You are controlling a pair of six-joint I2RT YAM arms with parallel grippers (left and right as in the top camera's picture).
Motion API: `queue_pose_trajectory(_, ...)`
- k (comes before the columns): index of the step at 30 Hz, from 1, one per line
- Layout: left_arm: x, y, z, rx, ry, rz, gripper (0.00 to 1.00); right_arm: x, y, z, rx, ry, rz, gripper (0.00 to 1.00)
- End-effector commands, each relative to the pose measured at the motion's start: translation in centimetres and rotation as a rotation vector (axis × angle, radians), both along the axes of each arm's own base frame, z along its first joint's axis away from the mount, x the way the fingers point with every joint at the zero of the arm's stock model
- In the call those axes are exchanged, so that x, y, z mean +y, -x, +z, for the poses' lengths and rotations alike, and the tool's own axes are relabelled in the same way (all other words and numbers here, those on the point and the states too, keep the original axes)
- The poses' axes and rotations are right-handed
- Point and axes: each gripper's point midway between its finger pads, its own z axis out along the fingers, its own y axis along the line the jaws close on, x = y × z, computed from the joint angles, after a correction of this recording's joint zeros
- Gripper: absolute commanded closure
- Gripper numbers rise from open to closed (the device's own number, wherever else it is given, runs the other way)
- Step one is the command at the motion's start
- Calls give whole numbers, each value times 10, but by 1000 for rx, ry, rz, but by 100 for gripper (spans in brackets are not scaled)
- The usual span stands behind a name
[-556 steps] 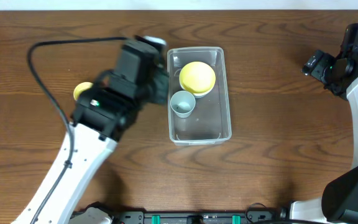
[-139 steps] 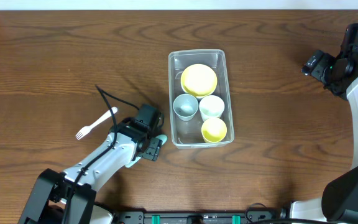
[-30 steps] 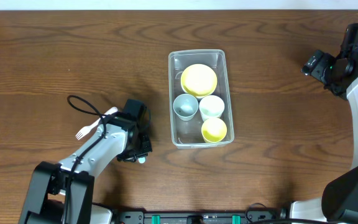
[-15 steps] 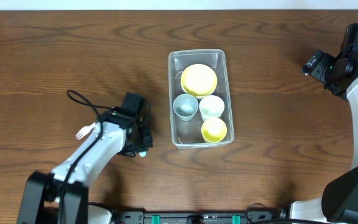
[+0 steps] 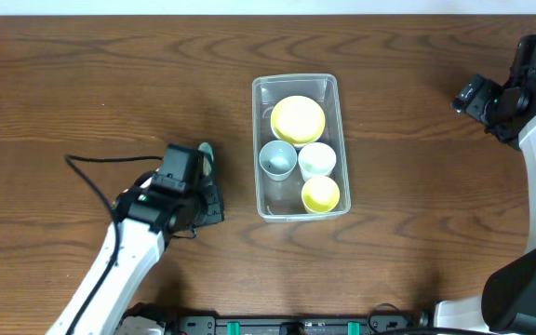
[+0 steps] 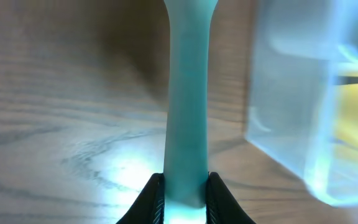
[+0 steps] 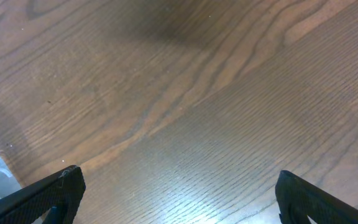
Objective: Pack container
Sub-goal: 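Carry teal spoon with left gripper and lay it between cups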
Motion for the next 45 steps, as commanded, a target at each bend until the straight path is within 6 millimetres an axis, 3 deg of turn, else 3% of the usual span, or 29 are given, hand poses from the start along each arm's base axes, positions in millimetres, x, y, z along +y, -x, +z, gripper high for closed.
queue_pose_trajectory(1,-15,-5,25,-93,73,-69,85,-1,0,-2,6,1,-5,1)
queue_pose_trajectory(15,-81,-18,54,-298,153,-263,83,-1,0,-2,6,1,-5,1)
queue_pose_trajectory(26,-120,-29,27,-283,163,-344,83,-1,0,-2,6,1,-5,1)
queue_pose_trajectory(31,-126,-26,13,-245,149,-362,83,-1,0,-2,6,1,-5,1)
queue_pose_trajectory(45,-123,-20,9,-232,125,-396,83,-1,0,-2,6,1,-5,1)
